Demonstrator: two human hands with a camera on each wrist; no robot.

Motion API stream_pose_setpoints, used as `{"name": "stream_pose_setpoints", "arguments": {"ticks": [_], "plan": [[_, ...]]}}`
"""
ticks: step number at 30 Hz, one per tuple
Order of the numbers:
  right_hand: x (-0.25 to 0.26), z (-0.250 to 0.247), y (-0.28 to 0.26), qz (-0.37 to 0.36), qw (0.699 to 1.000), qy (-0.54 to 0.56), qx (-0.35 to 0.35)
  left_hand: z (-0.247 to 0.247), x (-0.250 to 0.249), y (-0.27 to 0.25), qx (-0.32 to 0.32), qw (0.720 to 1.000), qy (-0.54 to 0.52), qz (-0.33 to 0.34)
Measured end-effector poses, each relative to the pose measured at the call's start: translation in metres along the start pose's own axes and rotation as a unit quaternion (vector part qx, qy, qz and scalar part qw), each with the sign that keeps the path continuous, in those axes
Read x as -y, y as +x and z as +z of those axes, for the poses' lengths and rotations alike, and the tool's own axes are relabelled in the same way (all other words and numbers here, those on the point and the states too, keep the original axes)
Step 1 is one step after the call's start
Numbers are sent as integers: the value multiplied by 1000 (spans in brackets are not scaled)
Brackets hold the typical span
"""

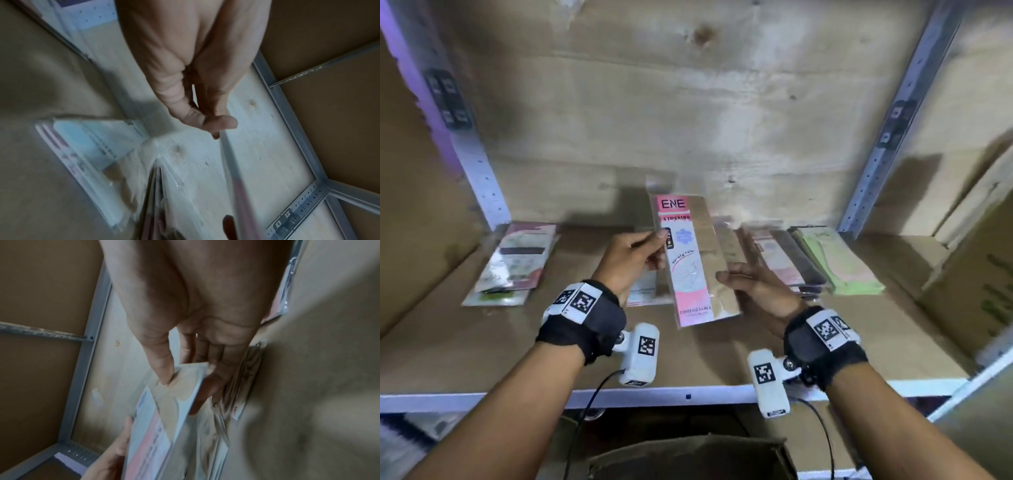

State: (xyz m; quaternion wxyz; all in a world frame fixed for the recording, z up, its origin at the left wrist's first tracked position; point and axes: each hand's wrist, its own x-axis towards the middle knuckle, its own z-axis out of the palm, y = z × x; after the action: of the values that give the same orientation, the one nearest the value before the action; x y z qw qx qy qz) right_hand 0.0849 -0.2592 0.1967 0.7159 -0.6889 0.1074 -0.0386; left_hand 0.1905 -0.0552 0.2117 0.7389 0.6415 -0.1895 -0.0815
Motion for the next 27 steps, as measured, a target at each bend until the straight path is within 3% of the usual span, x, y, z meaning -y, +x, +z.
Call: {"name": "stream_pose_setpoints", "arguments": {"ticks": [3,11,19,27], "plan": [[-3,-11,5,-2,999,33,3,10,9,6,9,999,-22,-33],[-7,-27,11,-13,1000,-2,13,31,21,16,16,995,-13,-98],[-5,-45,2,4,989,-96,116,11,13,26,-107,991,-33,-73],[-3,-55,-10,13,979,-158,131,-7,9,9,-51,991,112,-51]]}}
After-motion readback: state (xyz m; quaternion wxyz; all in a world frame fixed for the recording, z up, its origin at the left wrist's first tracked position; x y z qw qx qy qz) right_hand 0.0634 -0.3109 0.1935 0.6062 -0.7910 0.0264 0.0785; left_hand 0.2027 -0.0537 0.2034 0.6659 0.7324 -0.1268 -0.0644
